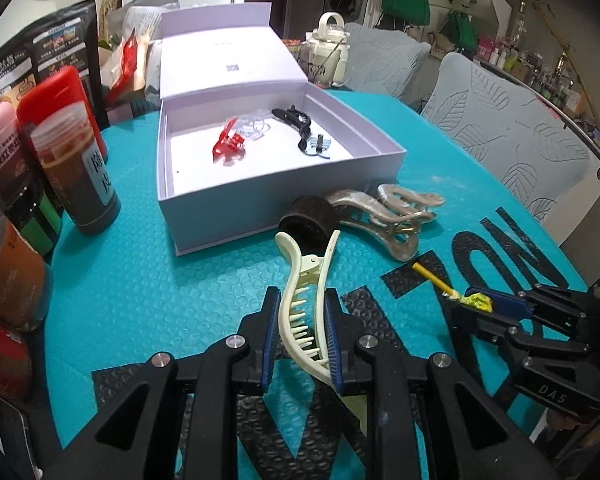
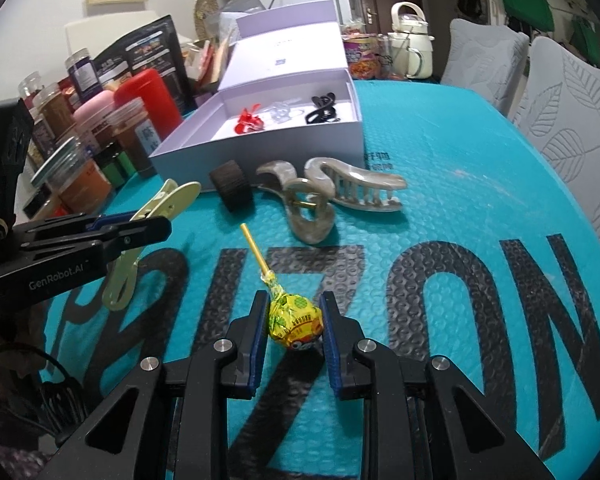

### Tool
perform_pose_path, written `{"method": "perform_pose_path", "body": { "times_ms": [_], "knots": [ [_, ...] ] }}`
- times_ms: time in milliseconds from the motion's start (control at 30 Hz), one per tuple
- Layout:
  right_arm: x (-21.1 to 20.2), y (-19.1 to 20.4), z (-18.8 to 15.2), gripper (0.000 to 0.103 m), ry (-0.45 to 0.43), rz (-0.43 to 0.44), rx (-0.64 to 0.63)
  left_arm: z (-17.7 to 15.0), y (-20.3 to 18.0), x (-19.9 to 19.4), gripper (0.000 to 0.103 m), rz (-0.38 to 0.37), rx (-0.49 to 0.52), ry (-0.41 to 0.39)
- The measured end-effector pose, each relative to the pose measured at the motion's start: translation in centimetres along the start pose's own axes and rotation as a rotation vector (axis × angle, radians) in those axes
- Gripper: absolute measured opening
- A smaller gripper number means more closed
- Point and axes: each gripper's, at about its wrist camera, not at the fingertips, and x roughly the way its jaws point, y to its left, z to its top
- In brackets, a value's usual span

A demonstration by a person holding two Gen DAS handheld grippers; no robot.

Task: Organize rigid objects
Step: 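Lift and carry the banana clip with the left tool while the right tool carries the lollipop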

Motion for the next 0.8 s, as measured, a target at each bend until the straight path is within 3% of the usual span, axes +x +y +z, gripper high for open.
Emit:
{"method": "perform_pose_path", "body": {
  "times_ms": [300, 800],
  "knots": [
    [-1.4, 1.2, 0.1, 0.025, -0.024, 0.038, -0.029, 0.4, -0.7, -2.9, 0.021, 0.015, 0.018, -0.062],
    [-4.4, 3.0, 3.1, 0.025, -0.108, 0.055, -0.116, 2.9, -1.5, -7.1, 0.021, 0.05, 0.051, -0.178]
  ]
}}
